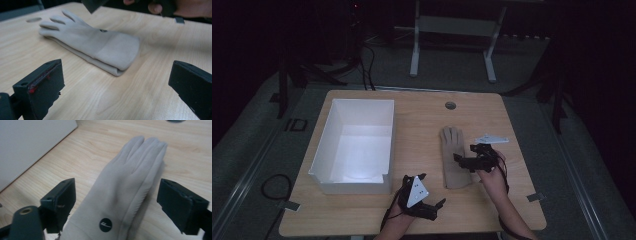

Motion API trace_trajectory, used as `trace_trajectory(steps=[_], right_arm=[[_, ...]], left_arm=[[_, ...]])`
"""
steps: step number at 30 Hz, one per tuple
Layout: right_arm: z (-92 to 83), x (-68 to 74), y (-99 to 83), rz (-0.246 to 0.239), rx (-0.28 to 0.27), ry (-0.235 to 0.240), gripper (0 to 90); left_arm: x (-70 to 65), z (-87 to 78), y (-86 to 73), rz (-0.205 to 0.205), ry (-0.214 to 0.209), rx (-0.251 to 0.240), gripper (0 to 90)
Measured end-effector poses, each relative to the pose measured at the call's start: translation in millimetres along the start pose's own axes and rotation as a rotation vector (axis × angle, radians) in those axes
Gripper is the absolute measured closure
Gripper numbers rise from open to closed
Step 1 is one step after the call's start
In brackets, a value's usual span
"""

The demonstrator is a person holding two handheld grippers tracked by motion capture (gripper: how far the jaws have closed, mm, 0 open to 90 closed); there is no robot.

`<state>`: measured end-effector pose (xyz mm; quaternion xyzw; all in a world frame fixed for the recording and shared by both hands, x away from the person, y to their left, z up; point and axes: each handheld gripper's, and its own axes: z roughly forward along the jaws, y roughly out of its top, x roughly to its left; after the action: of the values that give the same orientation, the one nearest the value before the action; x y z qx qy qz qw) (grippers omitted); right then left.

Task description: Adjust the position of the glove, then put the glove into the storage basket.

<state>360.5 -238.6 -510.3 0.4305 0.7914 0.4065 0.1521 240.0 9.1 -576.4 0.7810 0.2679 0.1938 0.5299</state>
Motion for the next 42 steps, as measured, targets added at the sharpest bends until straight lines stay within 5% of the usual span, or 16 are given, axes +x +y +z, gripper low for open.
trace_trajectory(steps=[5, 9, 13, 20, 26, 31, 34, 37, 42], right_arm=[[-6.9, -7.9, 0.4, -0.046, -0.037, 0.04, 18.1], [-14.1, -12.6, 2.1, -0.085, -0.08, 0.031, 15.2], [-18.3, -18.0, 4.2, -0.059, -0.053, 0.035, 14.4], [-21.5, -24.4, 8.6, -0.026, -0.077, 0.083, 13.9], [-12.6, -27.7, 17.6, 0.003, -0.101, 0.112, 11.8], [2.5, -30.5, 23.6, -0.008, -0.085, 0.089, 16.9], [17.0, -38.9, 29.2, -0.023, -0.044, 0.026, 30.5], [30.0, -45.7, 30.7, 0.023, -0.021, 0.039, 33.8], [48.3, -51.2, 30.0, 0.053, 0.019, 0.044, 33.6]], left_arm=[[0.9, 9.0, 4.0, -0.044, -0.034, 0.091, 0.4], [3.2, 12.6, 8.4, -0.034, -0.087, 0.089, 0.4], [5.7, 18.8, 18.9, -0.02, -0.132, 0.093, 0.4], [5.6, 28.6, 33.4, 0.024, -0.143, 0.069, 5.4], [6.5, 39.3, 45.6, 0.062, -0.176, 0.051, 5.9], [4.6, 52.0, 48.7, 0.112, -0.211, 0.099, 12.5], [1.2, 60.5, 49.7, 0.156, -0.224, 0.142, 16.7], [-1.3, 71.7, 50.4, 0.202, -0.234, 0.206, 25.3], [2.6, 78.9, 50.4, 0.213, -0.231, 0.244, 34.9]])
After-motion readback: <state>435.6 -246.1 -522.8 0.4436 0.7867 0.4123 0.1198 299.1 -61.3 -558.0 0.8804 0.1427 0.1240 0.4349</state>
